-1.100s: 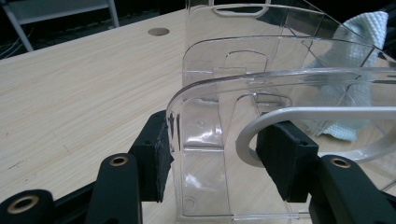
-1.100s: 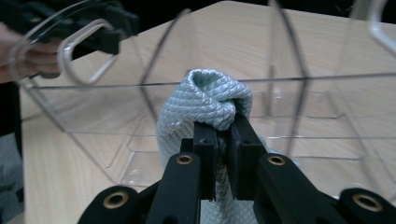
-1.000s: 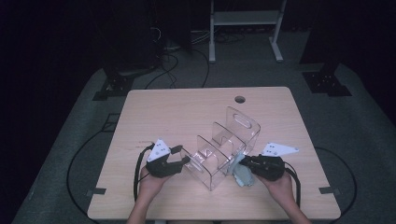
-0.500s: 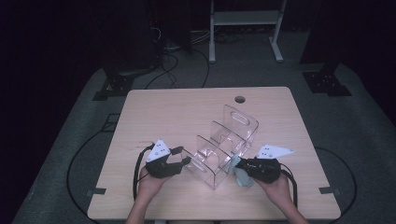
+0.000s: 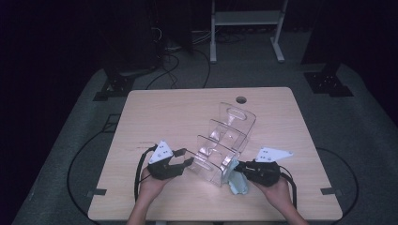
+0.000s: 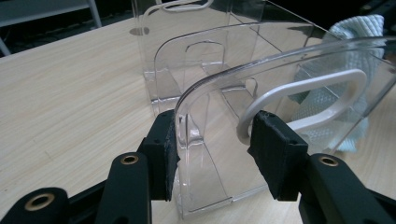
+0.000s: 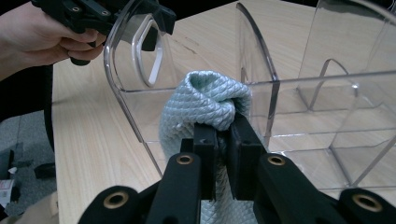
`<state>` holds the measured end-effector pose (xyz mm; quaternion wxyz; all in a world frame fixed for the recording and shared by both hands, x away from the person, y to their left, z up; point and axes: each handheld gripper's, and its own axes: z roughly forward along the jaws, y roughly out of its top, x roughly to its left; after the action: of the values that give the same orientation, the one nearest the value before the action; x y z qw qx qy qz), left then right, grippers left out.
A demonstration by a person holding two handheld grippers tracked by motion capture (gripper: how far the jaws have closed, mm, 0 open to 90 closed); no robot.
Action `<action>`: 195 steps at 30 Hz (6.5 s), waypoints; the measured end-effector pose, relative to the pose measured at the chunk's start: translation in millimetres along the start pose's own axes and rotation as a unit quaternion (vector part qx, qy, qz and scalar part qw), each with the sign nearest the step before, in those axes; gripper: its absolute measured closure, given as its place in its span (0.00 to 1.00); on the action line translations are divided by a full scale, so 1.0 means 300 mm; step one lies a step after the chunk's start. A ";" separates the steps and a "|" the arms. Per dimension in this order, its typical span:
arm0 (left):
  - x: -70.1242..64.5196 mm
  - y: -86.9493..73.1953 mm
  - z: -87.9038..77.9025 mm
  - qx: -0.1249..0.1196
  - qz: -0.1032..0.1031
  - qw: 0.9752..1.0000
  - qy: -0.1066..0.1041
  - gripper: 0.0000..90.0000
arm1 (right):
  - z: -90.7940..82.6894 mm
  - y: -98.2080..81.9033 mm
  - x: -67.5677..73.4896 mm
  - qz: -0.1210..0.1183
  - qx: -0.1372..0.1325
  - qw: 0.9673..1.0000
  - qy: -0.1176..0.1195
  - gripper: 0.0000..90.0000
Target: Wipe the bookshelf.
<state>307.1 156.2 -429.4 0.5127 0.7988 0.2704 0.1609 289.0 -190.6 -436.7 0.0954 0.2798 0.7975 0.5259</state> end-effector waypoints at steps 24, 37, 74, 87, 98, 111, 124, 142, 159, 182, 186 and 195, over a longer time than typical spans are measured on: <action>-0.037 0.010 0.028 0.007 0.028 0.997 -0.067 0.70 | -0.021 -0.010 -0.110 0.048 -0.016 0.999 -0.017 0.92; -0.034 0.008 0.019 0.010 0.028 0.998 -0.060 0.71 | -0.043 0.001 -0.039 0.023 0.006 0.999 0.028 0.92; -0.174 0.049 0.097 0.028 0.076 0.990 -0.117 0.74 | -0.048 0.041 -0.050 0.010 -0.003 0.998 -0.056 0.92; -0.250 0.057 0.147 0.034 0.091 0.985 -0.144 0.72 | -0.095 0.035 -0.079 0.032 -0.024 0.997 -0.070 0.92; -0.257 0.058 0.145 0.026 0.094 0.983 -0.155 0.68 | -0.087 -0.016 -0.105 0.051 -0.018 0.996 -0.068 0.92; -0.166 0.076 0.061 -0.010 0.061 0.991 -0.116 0.64 | -0.065 -0.043 -0.119 0.060 -0.008 0.996 -0.070 0.92; -0.089 0.066 0.042 -0.005 0.053 0.998 -0.033 0.47 | -0.060 -0.044 -0.116 0.054 -0.008 0.996 -0.073 0.92; -0.039 0.059 0.059 0.009 0.022 0.999 0.024 0.11 | -0.058 -0.039 -0.118 0.054 -0.005 0.996 -0.064 0.92; -0.011 0.072 0.138 0.043 0.033 0.997 0.048 0.05 | -0.054 -0.041 -0.130 0.060 -0.006 0.996 -0.064 0.92; -0.029 0.037 0.130 0.038 0.010 0.998 0.049 0.09 | -0.082 0.012 -0.116 0.050 -0.032 0.996 -0.063 0.92; -0.036 0.025 0.109 0.033 0.002 0.998 0.058 0.10 | -0.063 0.012 -0.119 0.048 -0.038 0.996 -0.059 0.92; -0.037 0.009 0.079 0.033 -0.010 0.997 0.070 0.09 | -0.027 0.015 -0.120 0.049 -0.021 0.997 -0.057 0.92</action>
<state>311.7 131.4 -436.8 0.4675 0.7995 0.3184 0.2023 316.6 -215.4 -434.3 0.1204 0.3463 0.7650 0.5296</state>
